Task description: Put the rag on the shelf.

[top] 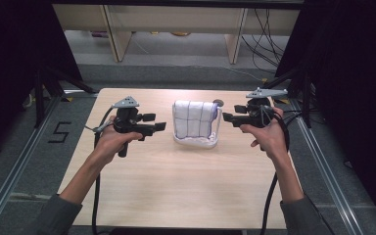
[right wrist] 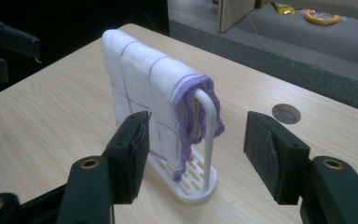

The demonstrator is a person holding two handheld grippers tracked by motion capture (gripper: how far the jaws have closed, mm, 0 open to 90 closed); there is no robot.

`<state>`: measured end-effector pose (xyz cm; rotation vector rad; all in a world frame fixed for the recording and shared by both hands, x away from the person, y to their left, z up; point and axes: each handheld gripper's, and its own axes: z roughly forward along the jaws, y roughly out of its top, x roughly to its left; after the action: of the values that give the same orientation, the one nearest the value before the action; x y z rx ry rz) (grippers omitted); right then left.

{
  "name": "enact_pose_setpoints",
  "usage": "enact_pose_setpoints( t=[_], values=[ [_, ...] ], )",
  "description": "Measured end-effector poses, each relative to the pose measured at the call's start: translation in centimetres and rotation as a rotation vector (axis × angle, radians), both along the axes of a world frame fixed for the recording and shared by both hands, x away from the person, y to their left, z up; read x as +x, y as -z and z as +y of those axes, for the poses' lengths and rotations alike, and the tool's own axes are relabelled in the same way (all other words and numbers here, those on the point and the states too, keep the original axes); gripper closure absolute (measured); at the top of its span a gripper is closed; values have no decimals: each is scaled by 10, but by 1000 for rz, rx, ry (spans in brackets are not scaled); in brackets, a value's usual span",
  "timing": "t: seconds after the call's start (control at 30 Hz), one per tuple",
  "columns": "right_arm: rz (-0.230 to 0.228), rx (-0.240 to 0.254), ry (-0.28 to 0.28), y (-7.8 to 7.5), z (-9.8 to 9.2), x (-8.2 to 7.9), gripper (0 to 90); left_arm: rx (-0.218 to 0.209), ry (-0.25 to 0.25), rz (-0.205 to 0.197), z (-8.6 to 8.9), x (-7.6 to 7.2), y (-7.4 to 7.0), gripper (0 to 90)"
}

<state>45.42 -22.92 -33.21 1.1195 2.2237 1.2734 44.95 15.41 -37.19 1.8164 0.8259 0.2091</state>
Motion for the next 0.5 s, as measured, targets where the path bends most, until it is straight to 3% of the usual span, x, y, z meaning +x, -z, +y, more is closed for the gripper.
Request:
enact_pose_setpoints(
  t=[0.07,0.13,0.3,0.5],
  values=[
    [-11,10,1,3,-1,-2,408,2,-4,-3,1,-4,2,362],
    [19,24,7,7,-1,-8,403,5,-5,-4,2,-7,3,361],
    [24,26,-10,14,-1,-16,393,7,5,-14,3,-16,5,356],
    [5,36,-36,20,0,-24,387,21,26,-18,2,-26,9,350]
  ],
)
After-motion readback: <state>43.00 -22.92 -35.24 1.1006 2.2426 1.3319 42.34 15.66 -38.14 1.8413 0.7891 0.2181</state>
